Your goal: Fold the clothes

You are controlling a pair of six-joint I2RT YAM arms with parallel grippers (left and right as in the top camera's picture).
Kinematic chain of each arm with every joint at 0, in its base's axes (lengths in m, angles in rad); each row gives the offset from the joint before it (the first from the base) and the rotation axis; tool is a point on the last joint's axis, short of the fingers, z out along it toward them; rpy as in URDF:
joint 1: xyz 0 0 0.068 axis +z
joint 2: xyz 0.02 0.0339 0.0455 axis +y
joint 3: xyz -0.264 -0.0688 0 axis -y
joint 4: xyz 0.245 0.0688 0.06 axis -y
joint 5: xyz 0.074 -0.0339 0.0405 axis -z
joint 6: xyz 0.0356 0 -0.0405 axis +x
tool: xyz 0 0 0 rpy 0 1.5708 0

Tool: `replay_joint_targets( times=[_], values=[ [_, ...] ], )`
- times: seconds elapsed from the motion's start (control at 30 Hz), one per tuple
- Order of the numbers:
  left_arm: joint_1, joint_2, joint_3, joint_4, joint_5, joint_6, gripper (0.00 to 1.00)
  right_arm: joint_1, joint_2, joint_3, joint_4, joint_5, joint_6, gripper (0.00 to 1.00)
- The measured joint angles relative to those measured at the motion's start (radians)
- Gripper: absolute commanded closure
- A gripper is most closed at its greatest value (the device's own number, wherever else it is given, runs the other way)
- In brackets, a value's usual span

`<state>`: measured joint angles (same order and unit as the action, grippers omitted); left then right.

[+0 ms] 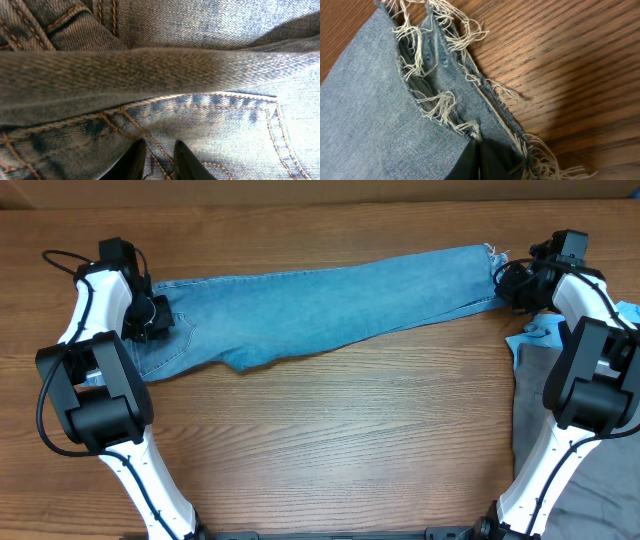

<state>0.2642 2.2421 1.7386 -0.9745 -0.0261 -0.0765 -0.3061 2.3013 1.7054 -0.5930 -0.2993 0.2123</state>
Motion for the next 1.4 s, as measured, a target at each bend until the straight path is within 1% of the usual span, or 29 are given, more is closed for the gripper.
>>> replay_joint_targets(
  times=[0.23, 0.37, 0.57, 0.73, 0.87, 0.93, 0.97, 1.1, 1.23, 1.4],
  values=[
    [0.0, 0.0, 0.0, -0.002, 0.0, 0.0, 0.73, -0.006, -0.005, 0.0, -0.027, -0.072, 0.0, 0.96],
    [0.0, 0.0, 0.0, -0.003, 0.0, 0.0, 0.72, -0.013, -0.048, 0.0, -0.054, -0.071, 0.012, 0.96],
    [0.0, 0.0, 0.0, -0.003, 0.011, 0.001, 0.59, -0.032, -0.14, 0.0, -0.103, -0.021, 0.054, 0.96],
    [-0.001, 0.0, 0.0, -0.003, 0.033, 0.001, 0.43, -0.041, -0.151, -0.001, -0.157, 0.029, 0.08, 0.96],
    [-0.003, 0.0, 0.0, -0.003, 0.053, 0.001, 0.31, -0.04, -0.151, -0.003, -0.157, 0.066, 0.088, 0.96],
    [-0.003, 0.0, 0.0, -0.003, 0.063, 0.001, 0.25, -0.041, -0.151, -0.004, -0.151, 0.08, 0.09, 0.96],
    [-0.005, -0.001, 0.0, -0.004, 0.068, 0.002, 0.2, -0.04, -0.151, -0.004, -0.143, 0.083, 0.09, 0.96],
    [-0.013, -0.002, 0.0, -0.009, 0.076, 0.004, 0.11, -0.04, -0.151, -0.004, -0.13, 0.092, 0.089, 0.96],
    [-0.011, -0.003, 0.002, -0.064, 0.047, 0.005, 0.07, -0.052, -0.15, -0.004, -0.098, 0.143, 0.077, 0.96],
    [0.012, -0.001, 0.029, -0.227, 0.008, 0.007, 0.05, -0.077, -0.15, -0.004, -0.068, 0.147, 0.045, 0.96]
  ],
)
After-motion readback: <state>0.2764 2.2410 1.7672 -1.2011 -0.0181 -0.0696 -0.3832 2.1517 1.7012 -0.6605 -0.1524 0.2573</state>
